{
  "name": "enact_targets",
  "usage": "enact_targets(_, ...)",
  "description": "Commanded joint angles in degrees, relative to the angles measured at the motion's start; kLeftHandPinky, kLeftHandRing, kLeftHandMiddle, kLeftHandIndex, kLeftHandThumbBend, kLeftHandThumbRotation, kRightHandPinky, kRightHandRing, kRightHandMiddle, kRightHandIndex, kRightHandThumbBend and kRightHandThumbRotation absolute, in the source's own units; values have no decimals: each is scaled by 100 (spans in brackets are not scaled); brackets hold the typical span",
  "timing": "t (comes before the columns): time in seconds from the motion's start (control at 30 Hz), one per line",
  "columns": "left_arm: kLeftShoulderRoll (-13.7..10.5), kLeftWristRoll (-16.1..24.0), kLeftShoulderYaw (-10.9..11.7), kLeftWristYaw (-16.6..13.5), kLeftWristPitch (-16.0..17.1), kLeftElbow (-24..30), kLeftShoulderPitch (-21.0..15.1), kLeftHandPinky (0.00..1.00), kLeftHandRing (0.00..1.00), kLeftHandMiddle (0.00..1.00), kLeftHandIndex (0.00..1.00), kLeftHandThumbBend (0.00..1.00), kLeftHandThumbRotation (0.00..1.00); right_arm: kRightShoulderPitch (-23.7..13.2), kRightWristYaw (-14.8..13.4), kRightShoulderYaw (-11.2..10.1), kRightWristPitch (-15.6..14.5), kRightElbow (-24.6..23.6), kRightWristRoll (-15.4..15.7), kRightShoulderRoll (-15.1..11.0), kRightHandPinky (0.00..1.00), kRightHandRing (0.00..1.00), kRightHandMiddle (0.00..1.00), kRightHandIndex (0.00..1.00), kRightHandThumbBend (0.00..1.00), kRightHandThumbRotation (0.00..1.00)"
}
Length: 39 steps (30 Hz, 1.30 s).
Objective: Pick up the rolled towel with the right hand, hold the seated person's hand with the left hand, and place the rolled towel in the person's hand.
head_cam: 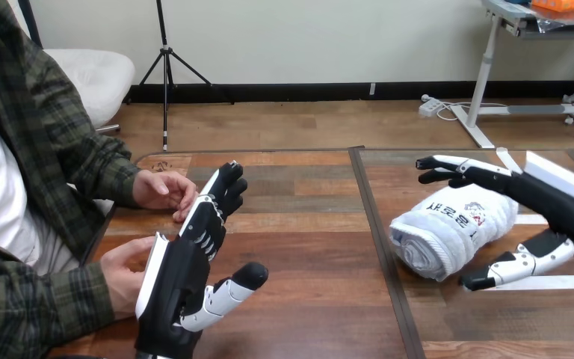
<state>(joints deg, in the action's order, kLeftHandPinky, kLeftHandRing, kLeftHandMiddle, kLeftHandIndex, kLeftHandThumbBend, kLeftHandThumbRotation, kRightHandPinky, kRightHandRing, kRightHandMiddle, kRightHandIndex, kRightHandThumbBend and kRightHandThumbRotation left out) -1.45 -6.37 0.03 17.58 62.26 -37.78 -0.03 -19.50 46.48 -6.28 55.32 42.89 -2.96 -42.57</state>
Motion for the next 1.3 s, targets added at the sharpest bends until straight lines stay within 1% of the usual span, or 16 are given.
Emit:
enact_targets(0.0,40,-95,-50,-11,29,320,-116,92,93,94,92,100,65,-611,-24,113,-107,-95,192,-316,86,90,88,92,100,46)
enact_targets(0.1,38,-91,-63,0,42,346,-88,92,93,94,92,100,64,-719,17,168,-69,-32,311,-420,85,90,88,92,100,45)
enact_targets(0.13,37,-86,-67,0,48,351,-79,92,93,94,92,100,64,-780,-2,211,-70,2,434,-476,85,90,88,92,100,45)
enact_targets(0.23,44,-54,-71,-24,68,371,-51,92,93,94,92,100,64,-900,-52,296,-66,81,668,-581,85,90,89,92,100,43)
enact_targets(0.3,53,-21,-70,-52,83,389,-31,92,93,95,92,100,64,-962,-71,332,-49,135,759,-623,85,90,89,92,100,41)
enact_targets(0.33,57,-10,-73,-64,76,409,-14,92,93,95,92,100,64,-1031,-105,363,-28,206,859,-650,85,90,89,92,100,41)
enact_targets(0.5,67,9,-105,-95,67,489,56,92,93,95,92,100,64,-1236,-217,474,35,435,1138,-747,84,90,88,90,100,36)
enact_targets(0.63,86,-39,-151,-91,32,568,121,92,93,95,92,100,64,-1471,-334,599,124,696,1435,-809,84,89,88,90,100,33)
enact_targets(0.7,93,-58,-170,-87,14,604,147,92,93,95,92,100,64,-1542,-379,629,161,781,1520,-832,83,89,87,90,100,31)
enact_targets(0.73,100,-16,-162,-114,41,607,157,92,93,95,92,100,64,-1623,-462,679,162,846,1655,-849,83,89,87,90,100,30)
enact_targets(0.8,107,42,-151,-152,76,613,172,92,93,95,93,100,64,-1721,-579,746,176,933,1821,-868,82,88,86,89,100,29)
enact_targets(0.97,140,150,-150,-241,139,666,239,92,93,94,93,100,64,-1973,-760,894,279,1210,2081,-855,81,87,86,88,100,28)
enact_targets(1.13,146,101,-204,-245,118,756,326,92,93,94,93,100,64,-2174,-981,1066,368,1422,2353,-845,80,86,85,88,100,30)
enact_targets(1.27,142,97,-223,-257,100,847,408,93,93,94,93,100,64,-2339,-1312,1239,466,1614,2690,-828,79,85,84,87,100,31)
